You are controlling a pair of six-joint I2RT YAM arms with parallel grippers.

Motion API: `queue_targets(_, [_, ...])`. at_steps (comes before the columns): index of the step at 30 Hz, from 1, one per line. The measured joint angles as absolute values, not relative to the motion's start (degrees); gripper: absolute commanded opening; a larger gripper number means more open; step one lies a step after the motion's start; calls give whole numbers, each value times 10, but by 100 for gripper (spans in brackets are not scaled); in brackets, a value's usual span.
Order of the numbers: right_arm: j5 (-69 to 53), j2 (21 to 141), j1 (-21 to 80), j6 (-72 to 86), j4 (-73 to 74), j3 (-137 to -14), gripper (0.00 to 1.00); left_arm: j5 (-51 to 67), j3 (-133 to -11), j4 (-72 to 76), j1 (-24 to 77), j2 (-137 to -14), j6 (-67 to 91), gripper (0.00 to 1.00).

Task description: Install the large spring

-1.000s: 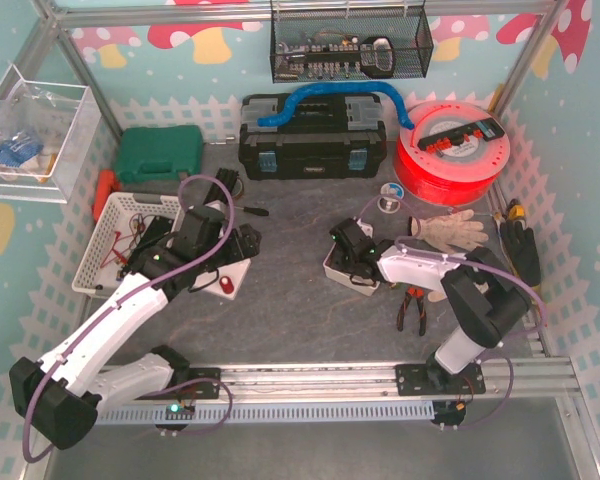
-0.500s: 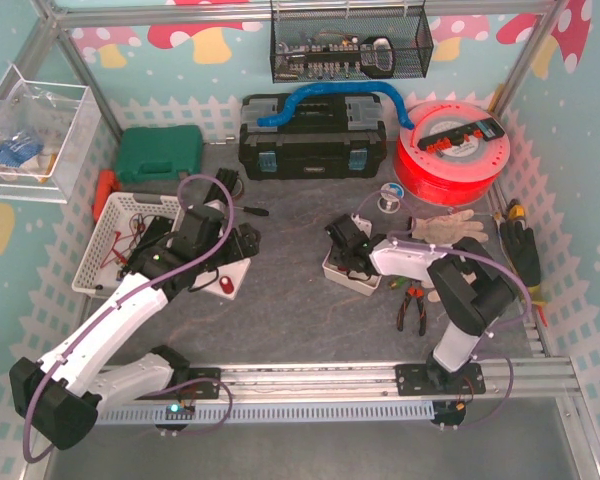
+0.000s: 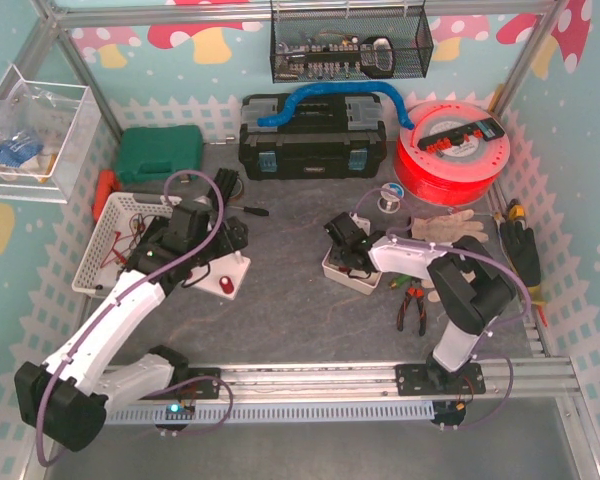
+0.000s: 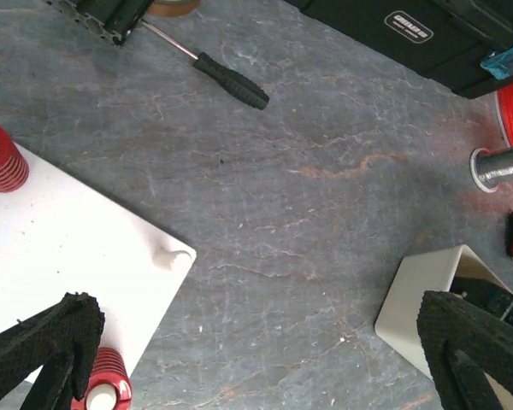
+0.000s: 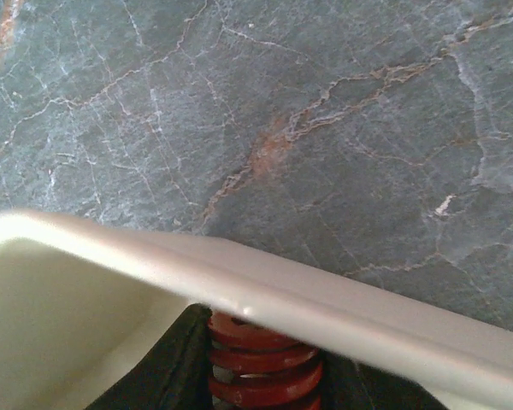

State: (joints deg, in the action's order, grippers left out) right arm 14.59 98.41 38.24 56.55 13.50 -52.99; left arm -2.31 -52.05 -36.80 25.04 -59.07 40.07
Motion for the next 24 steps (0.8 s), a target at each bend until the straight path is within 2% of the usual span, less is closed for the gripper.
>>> queue_targets(5, [144, 958, 382, 542, 152, -530, 16, 3, -520, -363, 225, -610, 398, 99])
queue_targets(11, [138, 872, 382, 501, 167, -530, 12, 44, -520, -344, 225, -627, 385, 97])
queue_targets(15, [120, 802, 382, 453, 164, -525, 12, 76, -520, -326, 225, -637, 373, 88])
queue_targets(19, [79, 722, 383, 371, 119, -485, 11, 130, -520, -293, 225, -647, 372, 74])
queue_targets(24, [24, 618, 402, 232, 38, -409, 6, 216, -520, -228, 227, -661, 383, 66])
